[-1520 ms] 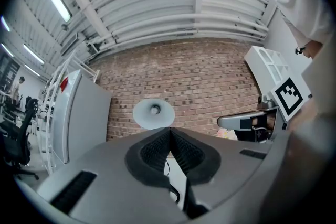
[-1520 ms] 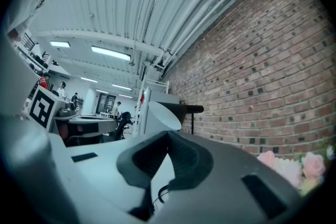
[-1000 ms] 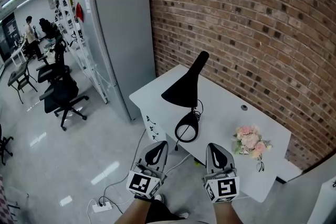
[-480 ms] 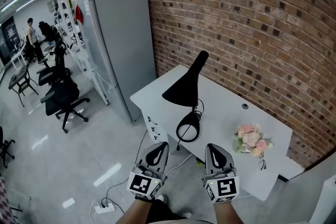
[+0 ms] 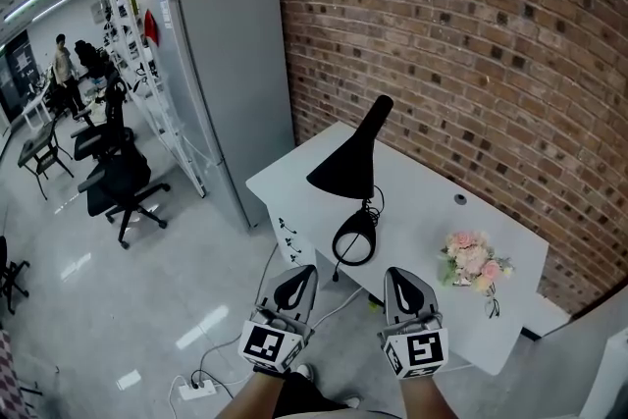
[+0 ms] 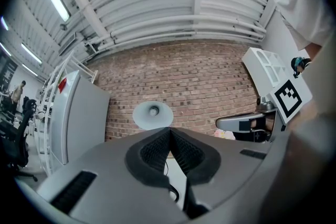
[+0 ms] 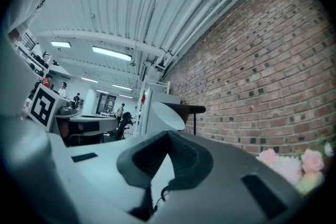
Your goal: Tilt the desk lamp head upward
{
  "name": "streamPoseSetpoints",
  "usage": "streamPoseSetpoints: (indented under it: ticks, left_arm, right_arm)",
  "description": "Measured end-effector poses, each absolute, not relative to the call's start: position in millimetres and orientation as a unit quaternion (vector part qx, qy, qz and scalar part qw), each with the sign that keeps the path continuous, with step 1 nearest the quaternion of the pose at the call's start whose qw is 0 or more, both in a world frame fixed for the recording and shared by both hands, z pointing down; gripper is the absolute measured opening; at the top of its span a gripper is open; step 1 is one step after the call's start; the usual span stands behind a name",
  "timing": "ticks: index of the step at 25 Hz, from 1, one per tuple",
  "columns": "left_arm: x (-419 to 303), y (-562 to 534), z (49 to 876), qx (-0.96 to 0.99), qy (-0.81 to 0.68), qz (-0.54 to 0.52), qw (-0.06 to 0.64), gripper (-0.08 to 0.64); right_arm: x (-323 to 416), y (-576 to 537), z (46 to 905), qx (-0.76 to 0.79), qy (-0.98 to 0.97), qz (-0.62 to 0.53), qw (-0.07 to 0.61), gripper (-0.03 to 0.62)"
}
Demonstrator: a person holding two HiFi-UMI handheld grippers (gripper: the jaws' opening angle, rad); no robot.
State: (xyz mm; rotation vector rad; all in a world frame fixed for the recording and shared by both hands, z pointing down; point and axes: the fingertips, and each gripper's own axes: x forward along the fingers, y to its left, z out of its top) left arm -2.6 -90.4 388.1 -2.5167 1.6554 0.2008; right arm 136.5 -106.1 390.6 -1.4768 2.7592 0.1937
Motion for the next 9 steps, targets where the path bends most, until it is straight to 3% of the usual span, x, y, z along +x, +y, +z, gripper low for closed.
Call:
streamPoseSetpoints:
  ticks: [9]
  left_arm:
    - [-1.1, -92.4, 387.7, -0.833, 0.545, 0.067, 0.064, 0.003]
  right_arm:
    - [136.6, -105.8, 391.0, -0.469, 0.881, 0.063, 0.000, 0.015]
